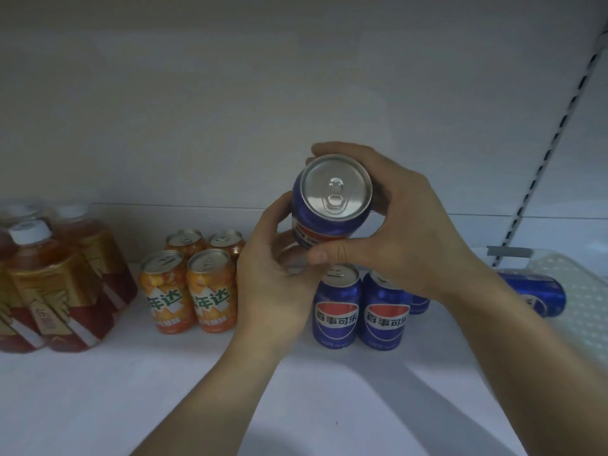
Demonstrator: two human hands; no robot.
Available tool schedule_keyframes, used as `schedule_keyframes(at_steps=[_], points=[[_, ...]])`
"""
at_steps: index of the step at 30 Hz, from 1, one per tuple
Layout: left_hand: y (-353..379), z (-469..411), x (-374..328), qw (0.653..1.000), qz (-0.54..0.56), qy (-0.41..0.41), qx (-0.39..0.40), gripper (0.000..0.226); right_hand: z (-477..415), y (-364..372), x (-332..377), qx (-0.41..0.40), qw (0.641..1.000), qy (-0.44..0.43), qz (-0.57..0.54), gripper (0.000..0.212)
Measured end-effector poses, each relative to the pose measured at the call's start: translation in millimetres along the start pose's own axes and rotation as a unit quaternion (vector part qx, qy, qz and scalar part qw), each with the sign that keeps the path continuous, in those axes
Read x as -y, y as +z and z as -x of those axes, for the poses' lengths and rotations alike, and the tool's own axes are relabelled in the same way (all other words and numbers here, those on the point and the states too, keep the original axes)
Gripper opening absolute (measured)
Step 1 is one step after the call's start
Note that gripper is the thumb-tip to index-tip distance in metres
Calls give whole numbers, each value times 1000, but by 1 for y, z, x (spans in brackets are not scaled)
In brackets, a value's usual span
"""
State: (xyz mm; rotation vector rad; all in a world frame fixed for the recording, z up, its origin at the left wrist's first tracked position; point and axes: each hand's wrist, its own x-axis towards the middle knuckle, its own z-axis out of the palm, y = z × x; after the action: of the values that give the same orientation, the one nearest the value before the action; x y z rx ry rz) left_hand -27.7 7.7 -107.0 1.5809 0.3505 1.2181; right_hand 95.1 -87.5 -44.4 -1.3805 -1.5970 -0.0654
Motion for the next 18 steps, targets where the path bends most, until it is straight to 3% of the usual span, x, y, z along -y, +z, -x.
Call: schedule_keyframes(at_steps=[10,13,16,18], points=[[-5,-5,-4,997,63,35,-34,58,1,3,17,-12,999,-47,24,74],[-8,-7,-5,997,71,34,-21,65,0,4,16,-26,997,-60,32,71],[-12,-10,-12,985,167,-21,27,90,-1,4,13,-79,992,-33,-91,63],[-14,-10,-18,980,187,-19,69,91,-2,5,12,-116,973,14,-198,53]])
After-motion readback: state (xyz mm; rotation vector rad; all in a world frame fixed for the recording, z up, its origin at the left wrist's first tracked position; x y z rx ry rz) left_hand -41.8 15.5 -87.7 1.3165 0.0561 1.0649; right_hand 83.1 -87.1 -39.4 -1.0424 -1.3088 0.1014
